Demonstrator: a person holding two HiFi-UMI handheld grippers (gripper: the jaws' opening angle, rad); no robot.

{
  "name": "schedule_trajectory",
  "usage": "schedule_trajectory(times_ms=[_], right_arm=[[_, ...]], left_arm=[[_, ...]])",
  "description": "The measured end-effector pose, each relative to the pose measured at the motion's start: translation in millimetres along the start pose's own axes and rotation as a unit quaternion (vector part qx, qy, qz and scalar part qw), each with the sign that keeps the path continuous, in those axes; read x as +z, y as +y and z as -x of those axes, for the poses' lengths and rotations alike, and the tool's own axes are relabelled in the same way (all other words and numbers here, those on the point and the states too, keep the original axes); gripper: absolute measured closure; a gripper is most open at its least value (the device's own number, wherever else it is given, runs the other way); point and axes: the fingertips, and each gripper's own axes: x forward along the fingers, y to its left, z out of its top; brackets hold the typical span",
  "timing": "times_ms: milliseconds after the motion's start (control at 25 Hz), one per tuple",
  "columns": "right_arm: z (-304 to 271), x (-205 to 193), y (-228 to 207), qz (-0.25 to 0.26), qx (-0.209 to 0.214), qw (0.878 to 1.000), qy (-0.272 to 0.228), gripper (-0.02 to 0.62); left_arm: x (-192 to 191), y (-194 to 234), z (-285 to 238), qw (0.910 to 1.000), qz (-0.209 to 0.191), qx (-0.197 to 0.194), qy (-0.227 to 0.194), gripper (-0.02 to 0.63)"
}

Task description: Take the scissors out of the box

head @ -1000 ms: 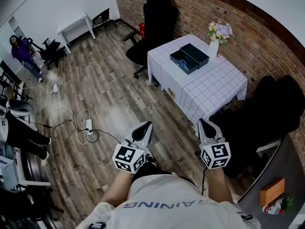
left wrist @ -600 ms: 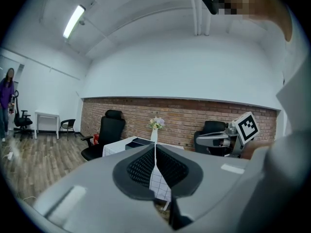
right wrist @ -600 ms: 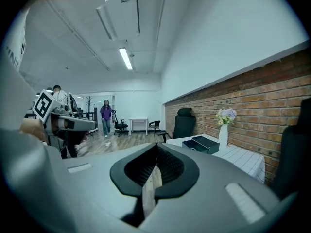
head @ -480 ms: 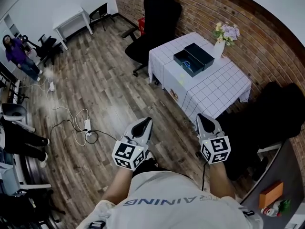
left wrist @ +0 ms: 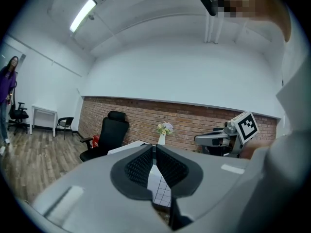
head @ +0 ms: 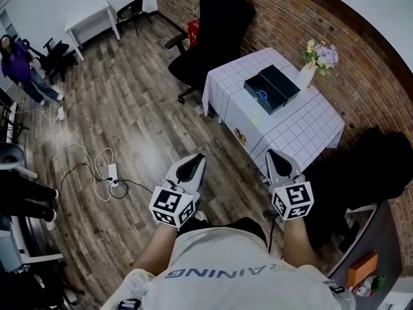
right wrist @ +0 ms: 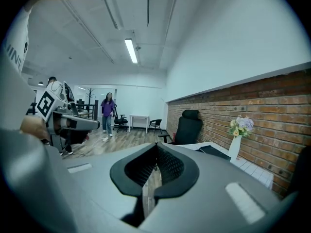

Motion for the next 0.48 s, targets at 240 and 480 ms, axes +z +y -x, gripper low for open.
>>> schedule_trajectory(times_ms=[240, 480], right_arm=[[-31.0, 0.2, 0.9, 0.007, -0.003, 1.000, 0.015, 0.581], [-71.8, 3.6, -25.1, -0.008, -0.003, 1.000, 0.014, 0.581]], left_arm=[[1.2, 36.2, -12.4, 0.9999, 0.010, 0.007, -0.002, 0.603], [2.4, 62.1, -38.4, 0.9997, 0.011, 0.020, 0.006, 0.603]])
